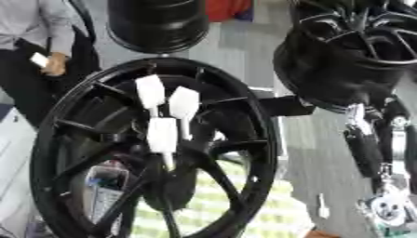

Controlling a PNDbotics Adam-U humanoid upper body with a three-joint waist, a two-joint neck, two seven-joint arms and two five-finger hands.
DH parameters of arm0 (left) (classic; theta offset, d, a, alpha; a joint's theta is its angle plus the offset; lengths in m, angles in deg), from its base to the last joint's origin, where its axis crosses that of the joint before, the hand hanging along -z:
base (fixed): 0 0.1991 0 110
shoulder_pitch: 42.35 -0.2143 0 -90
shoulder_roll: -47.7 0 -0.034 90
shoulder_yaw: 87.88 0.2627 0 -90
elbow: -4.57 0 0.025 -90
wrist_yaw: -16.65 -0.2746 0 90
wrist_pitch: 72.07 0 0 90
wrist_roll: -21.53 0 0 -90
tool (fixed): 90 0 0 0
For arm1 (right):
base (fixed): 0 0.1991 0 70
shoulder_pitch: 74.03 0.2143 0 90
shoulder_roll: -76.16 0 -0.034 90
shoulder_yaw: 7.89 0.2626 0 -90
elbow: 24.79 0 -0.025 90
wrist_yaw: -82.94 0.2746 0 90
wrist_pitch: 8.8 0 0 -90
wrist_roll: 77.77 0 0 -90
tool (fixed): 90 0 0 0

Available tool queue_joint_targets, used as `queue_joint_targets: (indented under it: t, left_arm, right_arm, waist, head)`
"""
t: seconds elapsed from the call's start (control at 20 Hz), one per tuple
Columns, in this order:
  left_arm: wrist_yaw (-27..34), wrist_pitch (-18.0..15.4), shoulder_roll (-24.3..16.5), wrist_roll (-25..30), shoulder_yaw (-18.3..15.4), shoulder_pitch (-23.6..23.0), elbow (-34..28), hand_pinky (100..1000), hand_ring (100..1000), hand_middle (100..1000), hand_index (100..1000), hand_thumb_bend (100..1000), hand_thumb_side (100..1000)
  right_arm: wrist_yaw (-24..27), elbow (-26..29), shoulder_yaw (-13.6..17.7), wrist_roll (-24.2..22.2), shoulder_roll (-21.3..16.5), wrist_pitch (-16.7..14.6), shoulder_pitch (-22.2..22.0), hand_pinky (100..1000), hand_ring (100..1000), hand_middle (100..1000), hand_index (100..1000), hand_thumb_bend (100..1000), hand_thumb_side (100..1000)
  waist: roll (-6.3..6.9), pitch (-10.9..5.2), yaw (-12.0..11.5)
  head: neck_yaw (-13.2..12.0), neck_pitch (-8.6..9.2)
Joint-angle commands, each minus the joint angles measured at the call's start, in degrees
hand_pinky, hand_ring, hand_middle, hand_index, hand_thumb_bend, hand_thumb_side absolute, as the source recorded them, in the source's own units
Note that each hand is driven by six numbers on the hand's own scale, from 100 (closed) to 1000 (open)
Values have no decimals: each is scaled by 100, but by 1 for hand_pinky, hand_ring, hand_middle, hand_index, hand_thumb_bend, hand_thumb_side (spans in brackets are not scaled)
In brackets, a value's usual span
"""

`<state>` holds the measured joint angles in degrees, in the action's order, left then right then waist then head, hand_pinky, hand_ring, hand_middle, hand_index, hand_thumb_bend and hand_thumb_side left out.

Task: Pull the pin out of the wheel hub.

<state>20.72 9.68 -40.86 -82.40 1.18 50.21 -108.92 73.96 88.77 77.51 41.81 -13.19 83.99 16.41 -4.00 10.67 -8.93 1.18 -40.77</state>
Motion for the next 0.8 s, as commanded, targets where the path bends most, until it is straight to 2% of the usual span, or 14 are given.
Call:
queue_joint_targets:
  t: [0.05, 0.35, 0.6, 0.8]
  left_arm:
    - [11, 7, -70, 0, -36, 13, -109, 785, 740, 556, 779, 100, 763]
    - [9, 10, -80, -3, -39, 8, -109, 785, 740, 556, 779, 100, 763]
    - [2, 16, -103, 0, -37, -10, -109, 786, 740, 556, 779, 100, 763]
    - [-5, 14, -120, -2, -41, -20, -109, 786, 740, 556, 779, 100, 763]
  right_arm:
    - [-49, 103, 29, 7, -73, 13, 12, 717, 853, 802, 818, 100, 691]
    - [-118, 103, 15, -36, -263, 68, -1, 725, 854, 802, 819, 100, 686]
    - [-381, 103, 64, -173, -813, 70, 42, 742, 854, 799, 819, 100, 668]
    - [-610, 103, 155, -353, -1371, 18, 103, 768, 855, 796, 818, 100, 582]
  waist:
    - [27, -73, 6]
    - [14, -88, 6]
    - [-10, -103, 19]
    - [-30, -107, 29]
  head:
    - [-12, 32]
    - [-19, 8]
    - [-28, -14]
    - [-32, -43]
